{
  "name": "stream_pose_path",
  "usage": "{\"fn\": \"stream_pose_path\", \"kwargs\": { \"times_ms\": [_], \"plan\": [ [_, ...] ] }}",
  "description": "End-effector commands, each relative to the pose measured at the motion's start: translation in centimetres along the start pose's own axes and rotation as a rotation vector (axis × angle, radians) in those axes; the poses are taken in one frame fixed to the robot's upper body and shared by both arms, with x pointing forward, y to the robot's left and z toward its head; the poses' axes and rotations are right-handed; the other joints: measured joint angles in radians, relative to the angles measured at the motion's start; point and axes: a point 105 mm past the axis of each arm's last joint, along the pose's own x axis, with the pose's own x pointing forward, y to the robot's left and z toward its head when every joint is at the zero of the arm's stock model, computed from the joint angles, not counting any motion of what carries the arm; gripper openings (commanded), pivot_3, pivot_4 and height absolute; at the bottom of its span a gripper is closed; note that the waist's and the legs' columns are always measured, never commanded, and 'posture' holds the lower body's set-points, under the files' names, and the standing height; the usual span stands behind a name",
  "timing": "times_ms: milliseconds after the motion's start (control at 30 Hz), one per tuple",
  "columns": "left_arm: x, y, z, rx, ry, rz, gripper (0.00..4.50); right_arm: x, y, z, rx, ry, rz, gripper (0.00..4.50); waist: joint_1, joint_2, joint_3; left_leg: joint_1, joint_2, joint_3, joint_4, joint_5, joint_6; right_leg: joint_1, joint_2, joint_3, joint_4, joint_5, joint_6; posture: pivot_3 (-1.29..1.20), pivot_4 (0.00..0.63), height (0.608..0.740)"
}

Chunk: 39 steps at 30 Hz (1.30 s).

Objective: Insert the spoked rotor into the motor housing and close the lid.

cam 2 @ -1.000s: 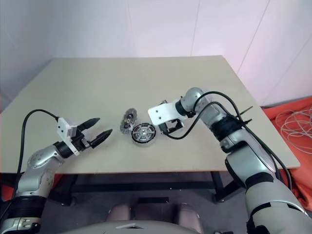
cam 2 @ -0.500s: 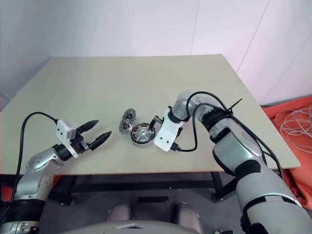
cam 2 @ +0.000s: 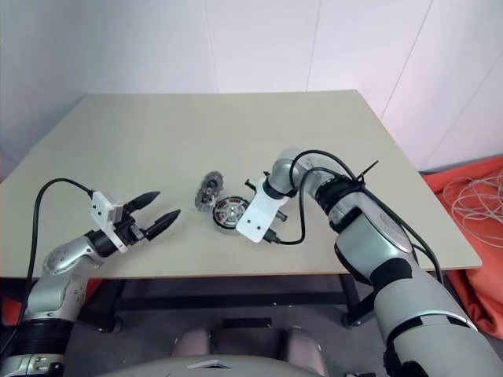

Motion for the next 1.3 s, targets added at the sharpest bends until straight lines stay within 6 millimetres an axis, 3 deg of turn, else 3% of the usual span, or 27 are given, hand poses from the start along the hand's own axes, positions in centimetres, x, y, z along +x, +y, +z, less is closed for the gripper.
{"fn": "stream_pose_path", "kwargs": {
  "times_ms": [33,300,500,667,867,1200,1300],
  "plan": [
    [0.4,0.0,1.3,0.043,-0.040,-0.005,4.50,-0.3,-0.6,0.3,0.074,-0.005,-0.016,0.00,-0.002,0.000,0.000,0.000,0.000,0.000,0.001,0.000,0.000,0.000,0.000,0.000,0.000,0.000,0.000,0.00,0.000,0.740],
    [0.5,-0.1,1.2,0.037,-0.042,-0.006,4.50,-1.8,-1.8,1.6,0.240,-0.001,-0.057,0.00,0.003,-0.001,0.001,0.000,0.000,0.000,0.001,0.000,0.000,0.000,0.000,0.000,0.001,0.000,0.000,0.00,0.000,0.740],
    [0.6,-0.4,0.9,0.025,-0.039,-0.019,4.50,-4.1,-2.4,4.3,0.515,-0.047,-0.038,0.00,0.005,0.000,0.003,-0.002,0.000,-0.001,0.000,0.000,0.000,-0.003,0.000,0.000,0.001,0.000,0.000,0.00,0.000,0.740],
    [0.2,-1.2,0.6,0.007,-0.042,-0.050,4.50,-4.6,-2.9,5.3,0.707,-0.084,-0.051,0.00,0.006,0.000,0.003,-0.001,0.000,-0.001,-0.001,0.000,0.000,-0.002,0.000,0.000,0.000,0.000,0.000,0.00,0.000,0.740],
    [-0.2,-0.8,0.4,0.020,-0.019,-0.052,4.50,-3.6,-3.1,4.4,0.911,-0.110,-0.021,0.00,0.006,0.000,0.004,0.000,0.000,-0.001,-0.001,0.001,-0.001,-0.002,0.000,0.000,0.000,0.000,0.001,0.00,0.000,0.740],
    [0.3,-1.1,0.3,0.016,-0.027,-0.052,4.50,-2.2,-4.4,2.9,0.906,-0.064,-0.095,0.00,0.006,0.000,0.004,-0.001,0.000,-0.001,-0.001,0.001,-0.002,-0.002,0.000,0.000,0.000,0.000,0.001,0.00,0.000,0.740],
    [0.4,-1.1,0.2,0.015,-0.027,-0.053,4.50,-2.2,-4.5,2.1,0.867,-0.012,-0.133,0.96,0.006,0.000,0.004,-0.001,0.000,-0.001,-0.002,0.001,-0.002,-0.003,0.000,0.000,0.000,0.000,0.001,0.00,0.000,0.740]
  ]
}}
